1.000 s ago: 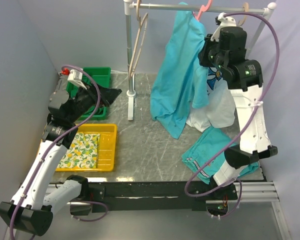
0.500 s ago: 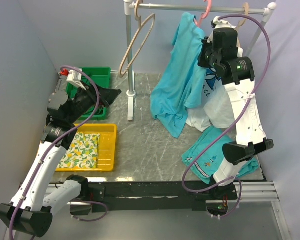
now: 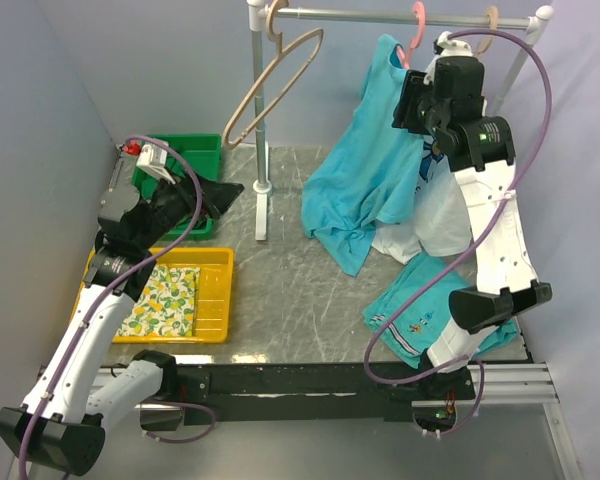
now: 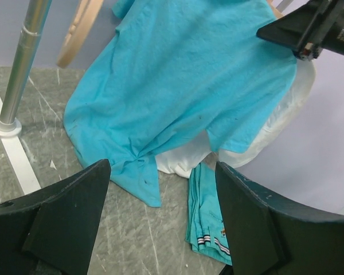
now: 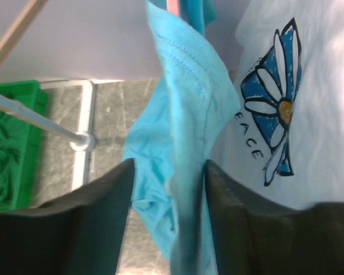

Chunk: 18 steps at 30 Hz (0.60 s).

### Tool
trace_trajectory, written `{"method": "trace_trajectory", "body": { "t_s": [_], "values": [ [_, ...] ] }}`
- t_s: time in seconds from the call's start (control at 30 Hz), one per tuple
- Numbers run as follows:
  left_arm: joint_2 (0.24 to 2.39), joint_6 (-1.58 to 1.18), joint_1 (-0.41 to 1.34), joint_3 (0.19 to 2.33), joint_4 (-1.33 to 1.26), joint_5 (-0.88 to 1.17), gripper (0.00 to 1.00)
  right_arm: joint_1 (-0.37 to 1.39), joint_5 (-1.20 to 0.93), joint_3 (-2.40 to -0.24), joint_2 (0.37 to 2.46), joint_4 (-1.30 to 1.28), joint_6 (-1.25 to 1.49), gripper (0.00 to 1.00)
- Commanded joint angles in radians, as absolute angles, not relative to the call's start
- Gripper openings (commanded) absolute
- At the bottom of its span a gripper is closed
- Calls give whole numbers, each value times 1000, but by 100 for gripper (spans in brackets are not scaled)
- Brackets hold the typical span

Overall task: Place the t-shirt on the hanger
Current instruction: Place the hanger at the clothesline, then reset both arms

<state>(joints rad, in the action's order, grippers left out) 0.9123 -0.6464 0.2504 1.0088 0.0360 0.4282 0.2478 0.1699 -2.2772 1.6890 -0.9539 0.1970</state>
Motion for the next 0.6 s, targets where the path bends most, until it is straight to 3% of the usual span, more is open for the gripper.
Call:
{"method": "trace_trajectory", "body": {
  "t_s": [0.0, 0.13, 0.33, 0.43, 0.57],
  "values": [
    [888, -629, 255, 994, 43, 408, 80, 241, 131, -2194, 1550, -859, 225, 66],
    [888, -624, 255, 991, 67, 391, 82, 244, 54, -2054, 1392, -818, 281, 71],
    [862, -595, 255, 959, 124, 339, 83, 293, -82, -1682, 1099, -671, 365, 76],
    [845, -591, 258, 922, 143, 307, 85, 388, -54, -1476, 962, -588, 428, 77],
    [827, -586, 331, 850, 155, 186, 88, 653, 159, -1202, 842, -468, 518, 78]
  ]
}}
